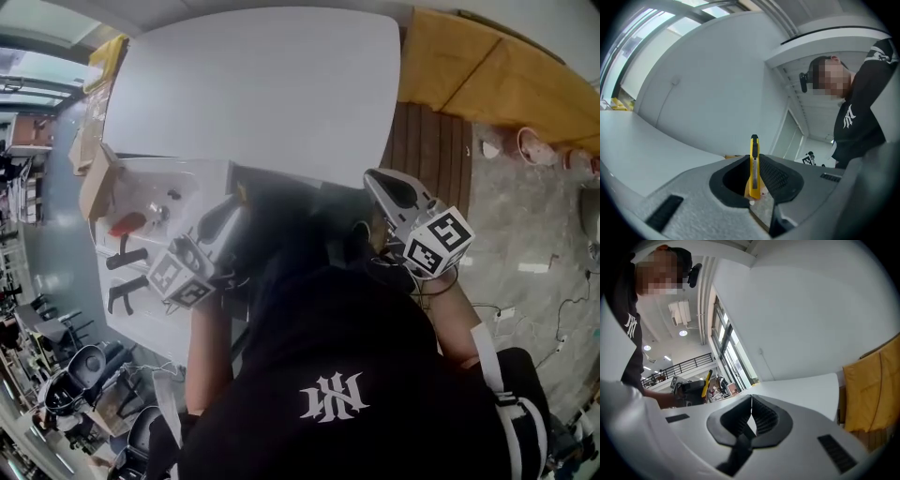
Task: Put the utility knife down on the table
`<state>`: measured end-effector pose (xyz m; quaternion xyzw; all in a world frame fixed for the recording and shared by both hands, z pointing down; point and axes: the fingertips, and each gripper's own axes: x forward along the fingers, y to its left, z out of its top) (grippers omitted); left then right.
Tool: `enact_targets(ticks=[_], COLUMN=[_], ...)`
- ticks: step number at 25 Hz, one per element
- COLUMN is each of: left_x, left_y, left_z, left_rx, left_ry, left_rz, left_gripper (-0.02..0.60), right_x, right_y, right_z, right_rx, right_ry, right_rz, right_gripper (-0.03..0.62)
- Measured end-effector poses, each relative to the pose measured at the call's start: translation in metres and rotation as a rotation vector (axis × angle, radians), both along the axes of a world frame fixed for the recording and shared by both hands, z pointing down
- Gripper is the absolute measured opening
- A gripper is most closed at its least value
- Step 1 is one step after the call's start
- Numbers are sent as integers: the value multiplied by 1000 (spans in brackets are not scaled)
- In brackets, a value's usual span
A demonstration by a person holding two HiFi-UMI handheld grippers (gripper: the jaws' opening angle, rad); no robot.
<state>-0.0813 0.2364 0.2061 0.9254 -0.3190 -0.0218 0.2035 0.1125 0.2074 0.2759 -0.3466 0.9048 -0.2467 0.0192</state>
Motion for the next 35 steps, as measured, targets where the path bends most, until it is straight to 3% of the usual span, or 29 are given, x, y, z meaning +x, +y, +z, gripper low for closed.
enact_targets(ticks=[4,8,12,19,22,27,35], left_x=[1,-3,-18,-39,-43,-29,15], left_y=[-53,-102,-157,-237,-268,-296,-336], left_z=[11,16,29,48,74,109,147], left_rx=[16,60,44,-16,-46,-108,-159], left_ry=[55,89,107,60,6,-96,-136], left_rz=[31,94,138,237,259,241,106], left_gripper=[60,60,60,60,60,60,60], right_x=[-9,-19,-31,-43,-48,-43,-31], right_y=[-40,-81,-120,-177,-193,-209,-292], right_z=[-2,-10,-27,-23,-8,18,66], right_rx=[44,53,71,2,-47,-123,-134], right_ry=[57,98,171,260,273,273,215], right_rz=[-8,55,108,214,243,192,1], right_gripper=[5,5,5,5,5,5,5])
